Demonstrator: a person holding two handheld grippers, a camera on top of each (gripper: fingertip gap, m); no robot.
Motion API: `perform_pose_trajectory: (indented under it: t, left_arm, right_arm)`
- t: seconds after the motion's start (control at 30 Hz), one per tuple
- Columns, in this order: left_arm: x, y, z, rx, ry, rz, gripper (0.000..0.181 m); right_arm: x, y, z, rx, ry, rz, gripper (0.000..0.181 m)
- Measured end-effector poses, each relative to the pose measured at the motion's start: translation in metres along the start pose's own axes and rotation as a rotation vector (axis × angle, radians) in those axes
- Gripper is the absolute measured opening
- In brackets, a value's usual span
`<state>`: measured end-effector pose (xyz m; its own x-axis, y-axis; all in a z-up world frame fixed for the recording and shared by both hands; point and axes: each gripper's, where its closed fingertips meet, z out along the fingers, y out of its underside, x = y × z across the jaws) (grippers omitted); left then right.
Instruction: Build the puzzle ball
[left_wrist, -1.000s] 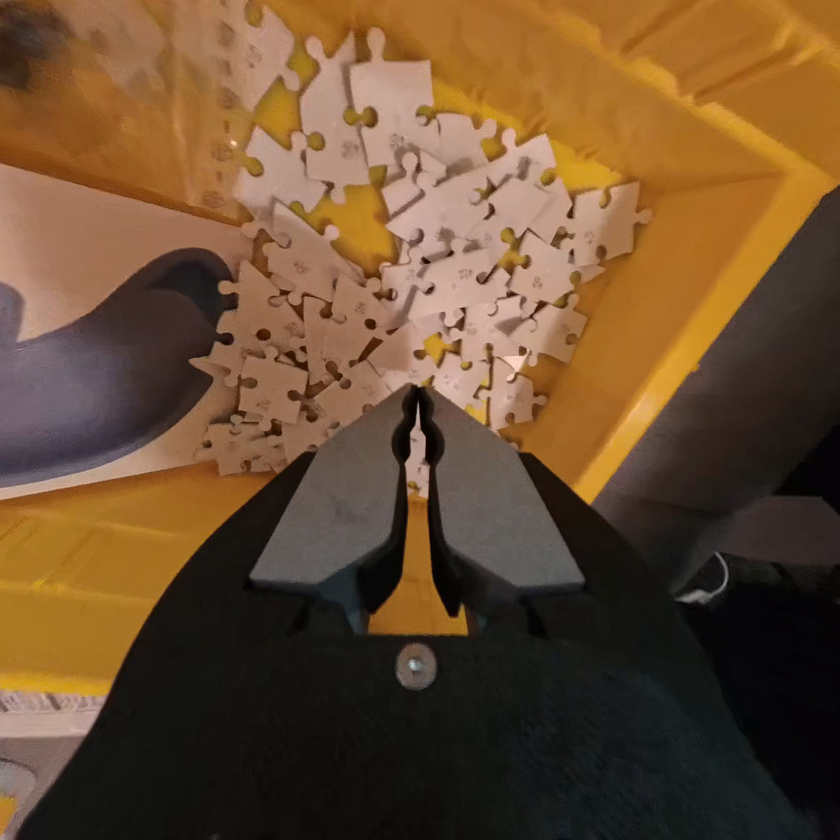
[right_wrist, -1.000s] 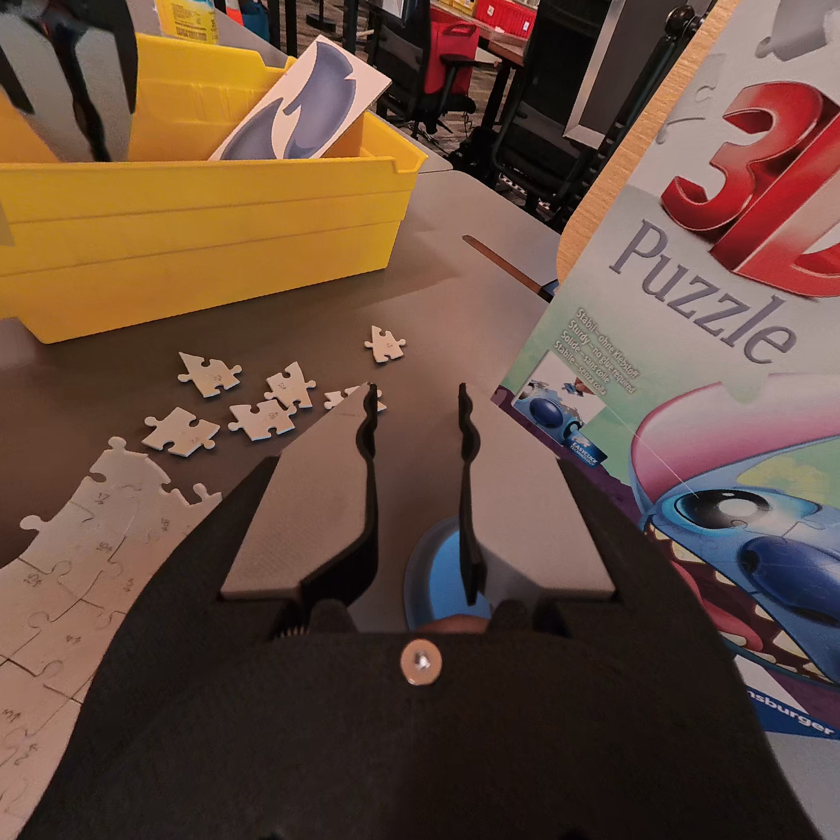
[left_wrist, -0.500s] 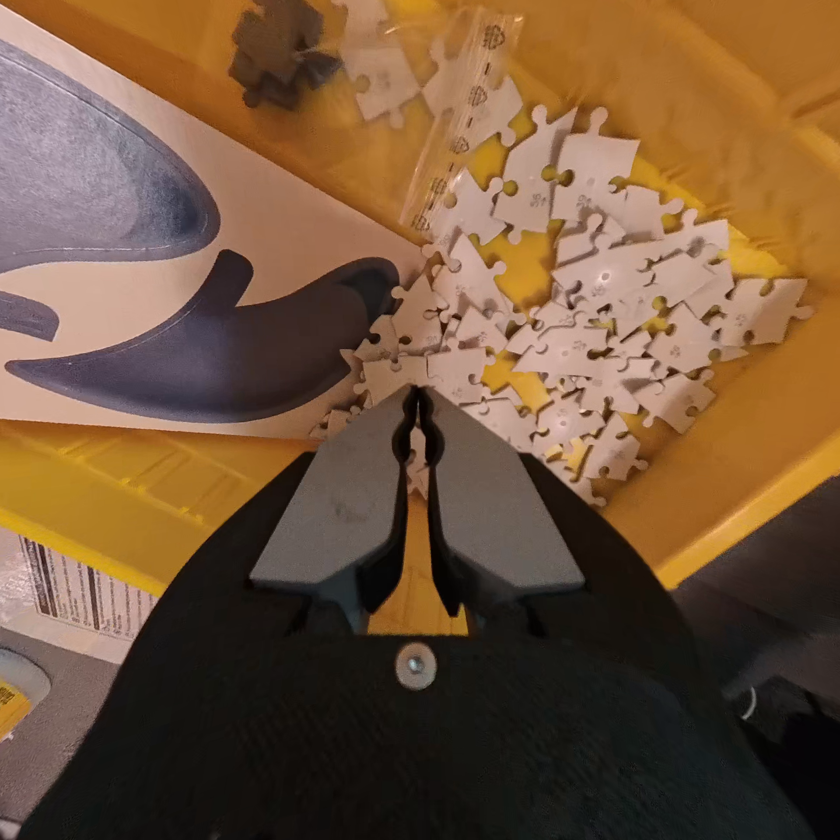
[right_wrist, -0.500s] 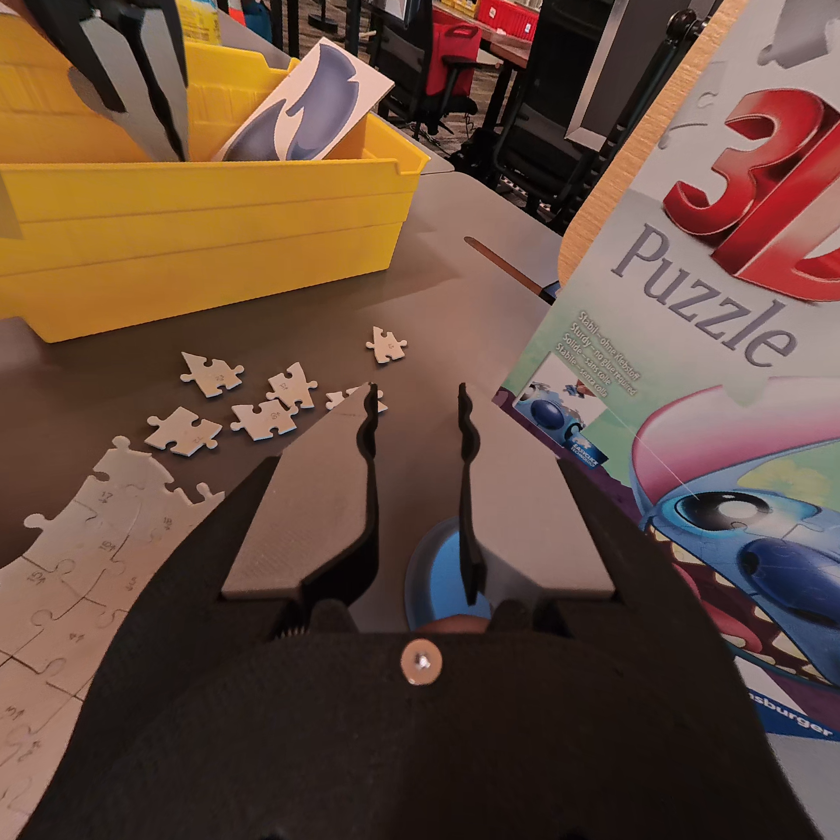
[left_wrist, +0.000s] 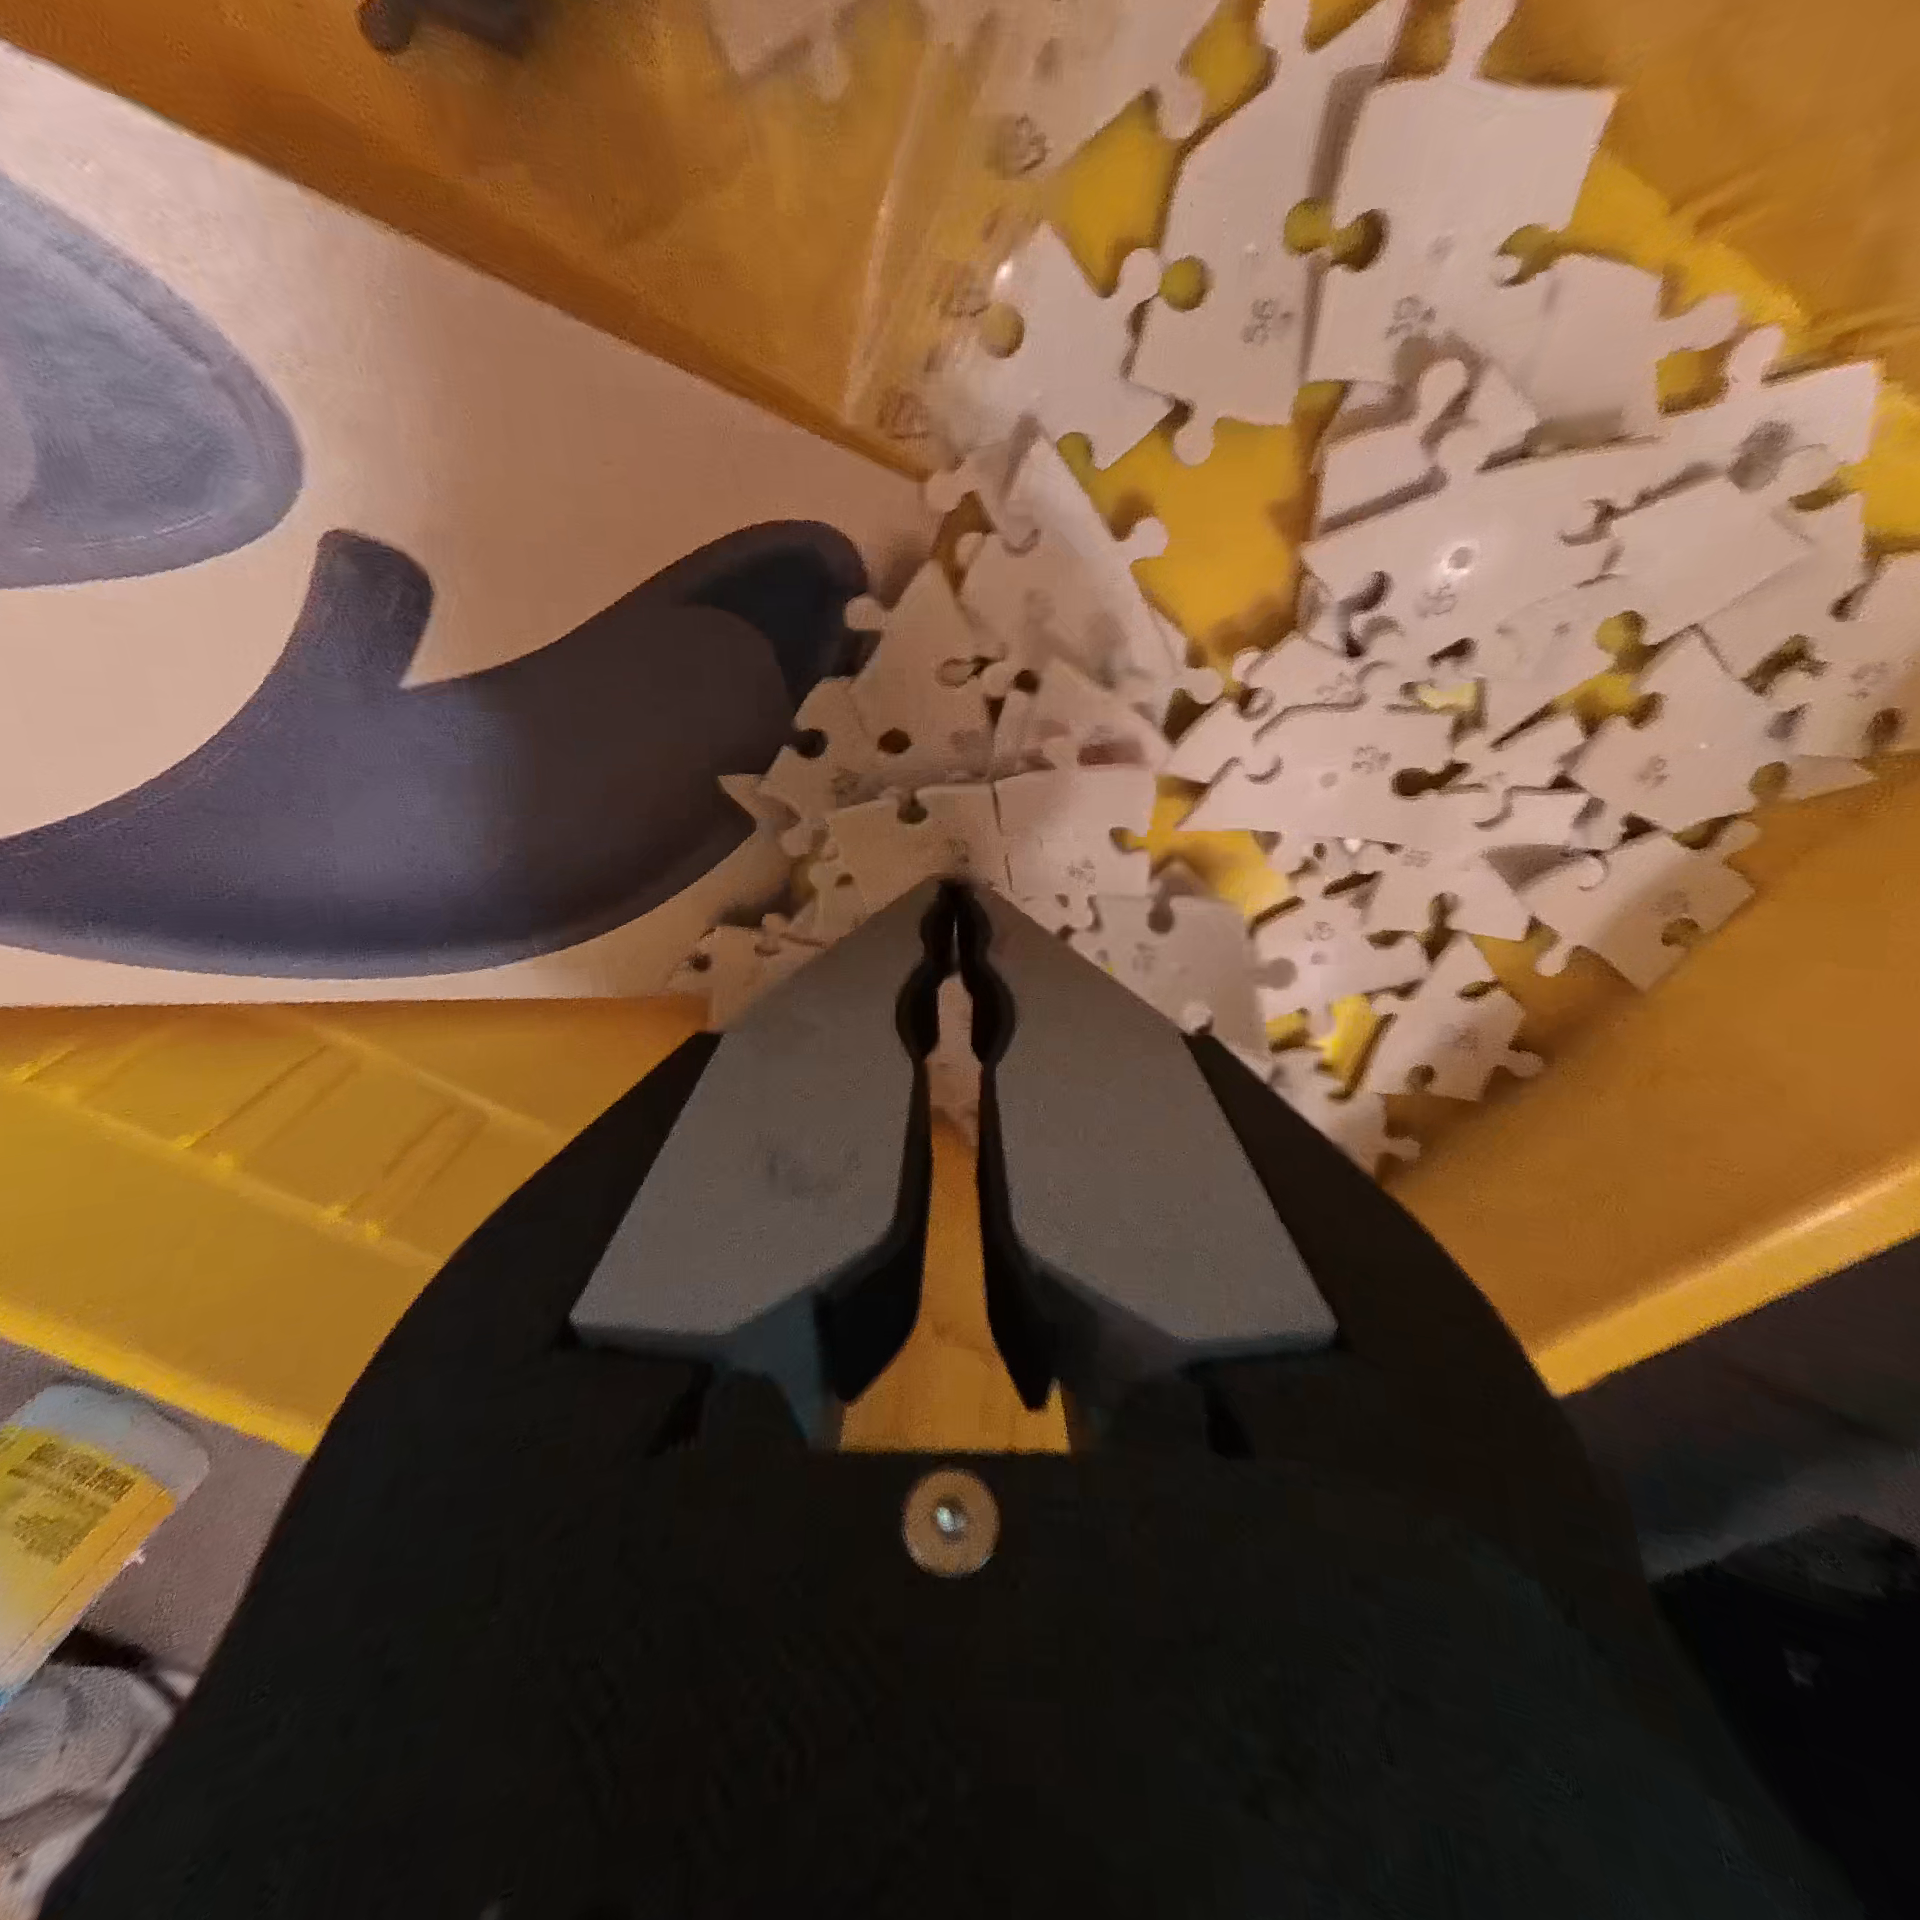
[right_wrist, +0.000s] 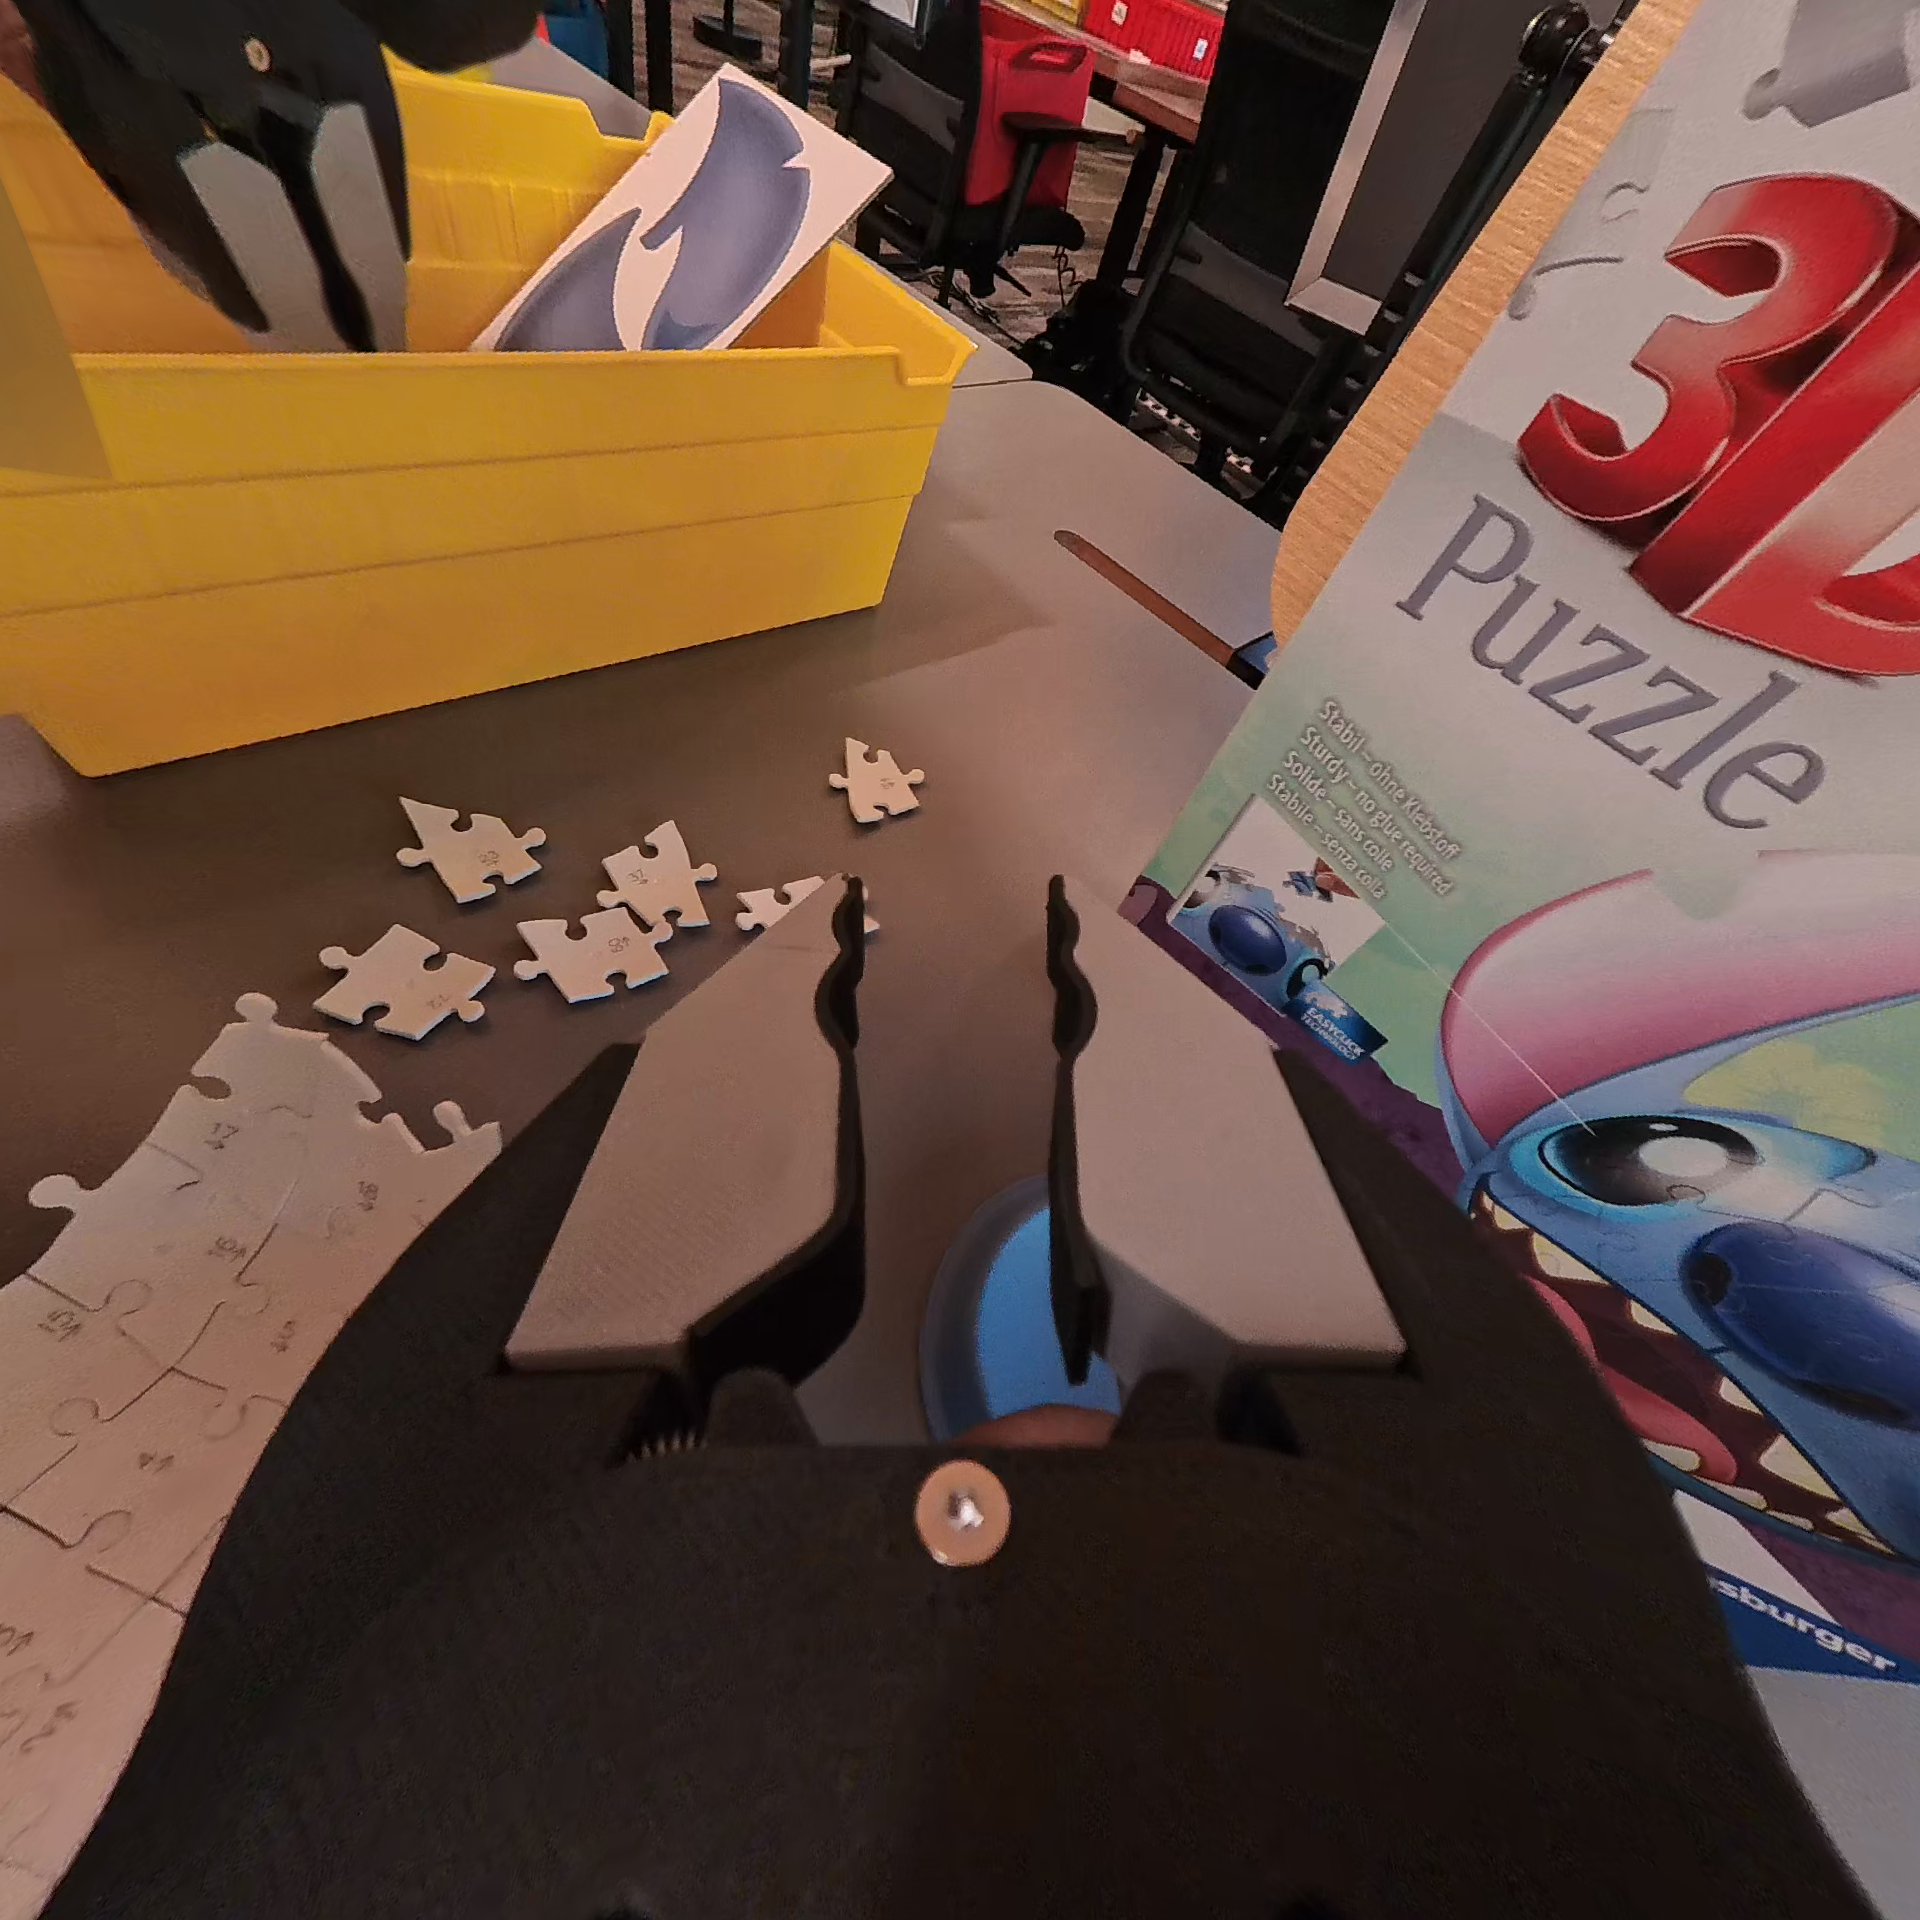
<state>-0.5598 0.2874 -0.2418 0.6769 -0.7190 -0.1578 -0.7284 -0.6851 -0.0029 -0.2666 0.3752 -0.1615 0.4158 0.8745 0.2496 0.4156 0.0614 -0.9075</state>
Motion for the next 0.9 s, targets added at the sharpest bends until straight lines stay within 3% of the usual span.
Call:
perform_pose_trajectory:
  t: [0.13,0.3,0.43,0.57,0.8,0.9]
  left_arm:
    - [0.057,-0.024,-0.016,0.142,0.286,0.106,0.0]
    - [0.002,-0.039,-0.039,0.293,0.096,-0.092,0.0]
    - [-0.006,-0.029,-0.03,0.233,0.099,-0.161,0.0]
    - [-0.018,-0.02,-0.018,0.154,-0.015,-0.134,0.0]
    - [-0.021,-0.014,-0.004,0.087,-0.031,-0.115,0.0]
    - [-0.018,-0.004,0.005,-0.004,-0.066,-0.053,0.0]
  right_arm:
    - [0.004,-0.003,-0.003,0.014,0.013,0.006,0.032]
    - [0.006,-0.009,-0.007,0.038,0.02,0.011,0.032]
    - [0.004,-0.006,-0.005,0.023,0.012,0.003,0.032]
    - [0.002,-0.007,-0.005,0.021,0.018,-0.016,0.032]
    - [0.002,-0.006,-0.004,0.021,0.012,-0.007,0.032]
    - [0.0,-0.005,-0.003,0.016,0.009,-0.015,0.032]
